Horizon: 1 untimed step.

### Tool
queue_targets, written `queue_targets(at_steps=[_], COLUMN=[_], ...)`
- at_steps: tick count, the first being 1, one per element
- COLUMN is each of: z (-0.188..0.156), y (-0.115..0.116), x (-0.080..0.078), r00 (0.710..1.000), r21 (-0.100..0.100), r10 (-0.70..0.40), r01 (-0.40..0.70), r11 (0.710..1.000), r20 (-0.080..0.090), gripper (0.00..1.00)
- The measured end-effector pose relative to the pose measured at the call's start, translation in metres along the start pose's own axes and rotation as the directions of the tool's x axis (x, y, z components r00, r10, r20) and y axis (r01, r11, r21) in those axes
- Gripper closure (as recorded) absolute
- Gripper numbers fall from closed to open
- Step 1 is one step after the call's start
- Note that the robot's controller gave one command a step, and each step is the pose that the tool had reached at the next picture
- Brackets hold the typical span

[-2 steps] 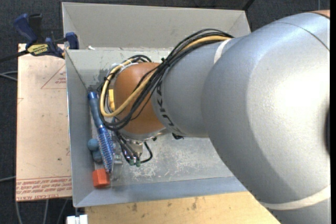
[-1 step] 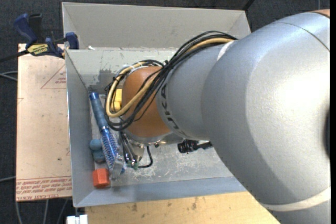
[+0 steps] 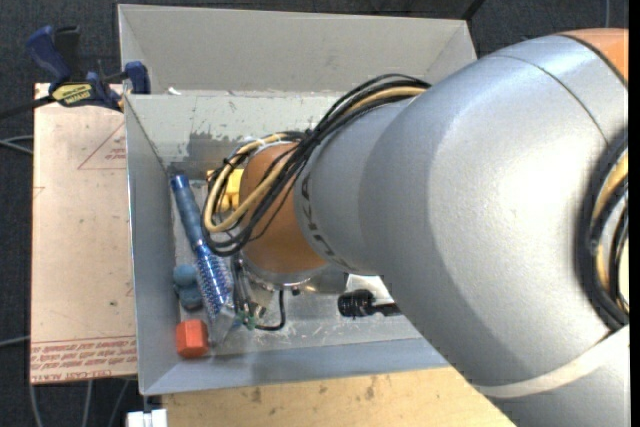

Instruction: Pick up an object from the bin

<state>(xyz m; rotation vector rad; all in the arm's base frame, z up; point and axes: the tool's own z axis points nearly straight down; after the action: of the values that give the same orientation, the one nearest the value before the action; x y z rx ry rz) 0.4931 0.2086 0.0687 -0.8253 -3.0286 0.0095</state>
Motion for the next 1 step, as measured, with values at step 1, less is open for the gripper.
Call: queue_targets(at_steps=[1], z=[0.0004], y=[0.0001], x=[0.0000], r00=[1.000], r21=[-0.006], r10=[-0.001], r01=[0.001], r11=[1.000], r20=[0.000], gripper=[0.00])
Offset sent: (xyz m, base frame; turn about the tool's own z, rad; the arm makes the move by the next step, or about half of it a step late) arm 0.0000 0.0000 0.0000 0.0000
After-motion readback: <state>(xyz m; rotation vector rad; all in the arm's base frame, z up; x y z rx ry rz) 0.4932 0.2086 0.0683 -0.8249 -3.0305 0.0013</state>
